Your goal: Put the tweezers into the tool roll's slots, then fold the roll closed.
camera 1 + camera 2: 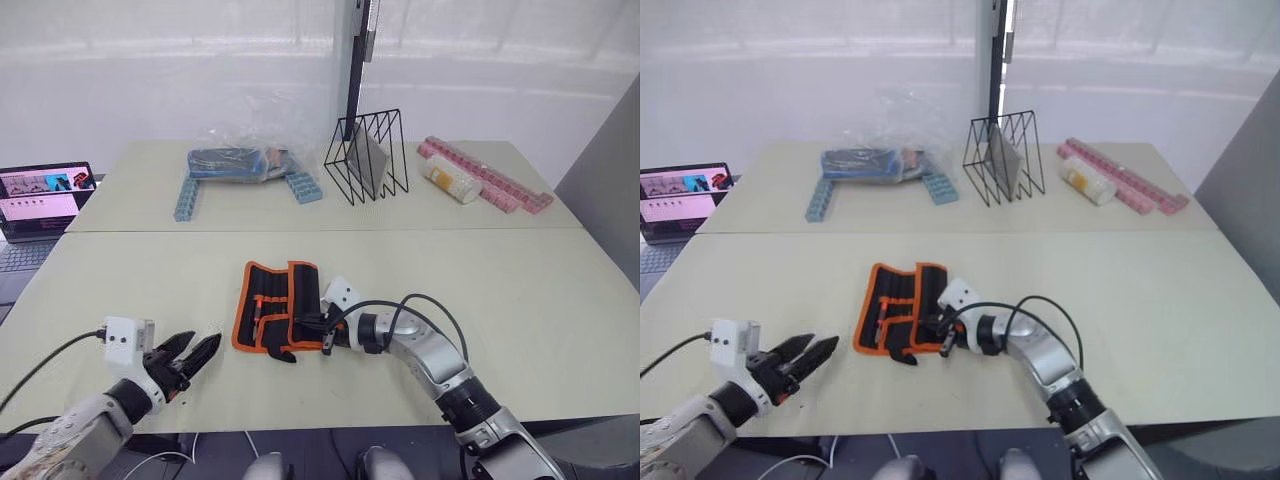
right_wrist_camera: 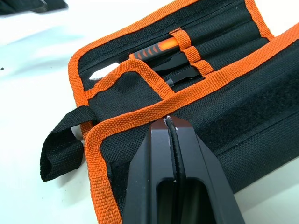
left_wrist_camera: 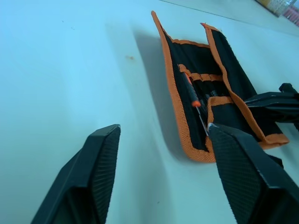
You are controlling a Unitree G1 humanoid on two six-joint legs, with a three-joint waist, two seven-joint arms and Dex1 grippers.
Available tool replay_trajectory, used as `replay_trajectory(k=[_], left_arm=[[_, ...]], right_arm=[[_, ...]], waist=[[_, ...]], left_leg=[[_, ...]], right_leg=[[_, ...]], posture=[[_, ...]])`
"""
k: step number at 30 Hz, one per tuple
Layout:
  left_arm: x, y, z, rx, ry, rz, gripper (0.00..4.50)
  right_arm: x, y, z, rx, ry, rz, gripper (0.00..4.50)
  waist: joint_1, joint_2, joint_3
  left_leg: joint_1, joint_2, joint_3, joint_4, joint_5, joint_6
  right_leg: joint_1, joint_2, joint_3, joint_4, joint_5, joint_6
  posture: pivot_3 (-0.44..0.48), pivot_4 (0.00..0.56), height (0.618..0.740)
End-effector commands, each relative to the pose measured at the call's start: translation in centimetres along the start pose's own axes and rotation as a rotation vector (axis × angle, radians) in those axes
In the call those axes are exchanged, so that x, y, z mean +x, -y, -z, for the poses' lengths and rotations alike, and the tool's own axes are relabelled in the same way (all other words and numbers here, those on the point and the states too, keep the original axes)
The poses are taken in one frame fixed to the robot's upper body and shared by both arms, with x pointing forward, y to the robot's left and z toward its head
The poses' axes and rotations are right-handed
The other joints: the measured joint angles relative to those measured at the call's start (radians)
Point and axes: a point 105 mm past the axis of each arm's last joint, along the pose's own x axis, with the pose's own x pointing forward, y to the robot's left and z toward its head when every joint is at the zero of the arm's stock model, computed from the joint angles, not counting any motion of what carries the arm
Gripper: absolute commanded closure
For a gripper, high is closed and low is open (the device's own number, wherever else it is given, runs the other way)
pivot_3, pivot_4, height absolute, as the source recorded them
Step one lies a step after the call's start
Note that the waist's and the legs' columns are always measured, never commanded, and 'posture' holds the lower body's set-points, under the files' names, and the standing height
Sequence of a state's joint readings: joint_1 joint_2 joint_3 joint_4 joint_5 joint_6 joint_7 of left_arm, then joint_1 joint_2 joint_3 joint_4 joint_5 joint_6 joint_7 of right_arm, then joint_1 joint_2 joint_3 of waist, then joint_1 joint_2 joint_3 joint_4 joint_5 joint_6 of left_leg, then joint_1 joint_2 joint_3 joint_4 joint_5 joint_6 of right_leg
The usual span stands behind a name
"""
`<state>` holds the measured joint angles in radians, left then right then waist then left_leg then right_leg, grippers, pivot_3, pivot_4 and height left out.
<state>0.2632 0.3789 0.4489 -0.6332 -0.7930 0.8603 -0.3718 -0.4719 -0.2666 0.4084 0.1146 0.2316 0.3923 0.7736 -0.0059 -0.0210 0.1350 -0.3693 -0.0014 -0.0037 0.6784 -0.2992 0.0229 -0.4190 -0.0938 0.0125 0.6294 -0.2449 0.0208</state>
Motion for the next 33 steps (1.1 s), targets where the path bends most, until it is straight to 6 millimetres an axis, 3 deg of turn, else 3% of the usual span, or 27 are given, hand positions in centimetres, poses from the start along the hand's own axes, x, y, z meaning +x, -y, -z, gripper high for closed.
replay_trajectory(k=[1, 5, 15, 18, 25, 33], left_arm=[[0.6, 0.9, 0.0, -0.04, 0.008, 0.033, 1.38], [1.4, 0.5, 0.9, -0.036, -0.026, -0.002, 1.38], [3.0, 0.6, 0.9, -0.063, -0.011, 0.0, 1.38], [3.2, 0.8, 1.2, -0.07, -0.022, 0.007, 2.18], [3.4, 0.8, 1.3, -0.076, -0.026, 0.005, 4.47], [3.6, 0.2, 1.0, -0.056, -0.03, -0.006, 4.47]], right_arm=[[-0.8, 1.3, 1.3, 0.002, -0.062, 0.063, 4.5], [-0.9, 1.3, 1.0, -0.002, -0.057, 0.065, 4.5], [-1.1, 1.0, 0.9, -0.003, -0.054, 0.068, 4.5], [-1.0, 1.1, 0.9, -0.003, -0.053, 0.07, 4.5], [-1.1, 1.0, 0.8, -0.007, -0.049, 0.071, 4.5], [-0.8, 1.2, 0.2, -0.018, -0.024, 0.077, 4.5]], waist=[[-0.003, 0.0, 0.0], [-0.005, 0.0, 0.0], [-0.002, 0.0, 0.001], [-0.002, 0.0, 0.001], [-0.002, 0.0, 0.001], [-0.002, 0.0, 0.001]], left_leg=[[-0.001, 0.0, 0.0, 0.0, 0.0, 0.0], [-0.001, 0.0, 0.0, -0.002, 0.0, -0.001], [-0.002, 0.0, 0.0, -0.002, 0.0, -0.001], [-0.002, 0.0, 0.0, -0.002, 0.0, -0.001], [-0.002, 0.0, 0.0, -0.002, 0.0, -0.001], [-0.002, -0.001, 0.0, -0.001, 0.0, -0.001]], right_leg=[[0.0, 0.001, 0.0, 0.0, 0.0, 0.0], [-0.002, 0.001, 0.001, 0.0, 0.0, 0.0], [-0.002, 0.001, 0.001, 0.0, 0.0, 0.0], [-0.002, 0.001, 0.0, 0.0, 0.0, 0.0], [-0.002, 0.001, 0.0, 0.0, 0.0, 0.0], [-0.002, 0.001, -0.001, 0.0, 0.0, 0.0]], posture=[[0.0, 0.15, 0.724], [0.0, 0.15, 0.724], [0.0, 0.15, 0.724], [0.0, 0.15, 0.724], [0.0, 0.15, 0.724], [0.0, 0.15, 0.724]])
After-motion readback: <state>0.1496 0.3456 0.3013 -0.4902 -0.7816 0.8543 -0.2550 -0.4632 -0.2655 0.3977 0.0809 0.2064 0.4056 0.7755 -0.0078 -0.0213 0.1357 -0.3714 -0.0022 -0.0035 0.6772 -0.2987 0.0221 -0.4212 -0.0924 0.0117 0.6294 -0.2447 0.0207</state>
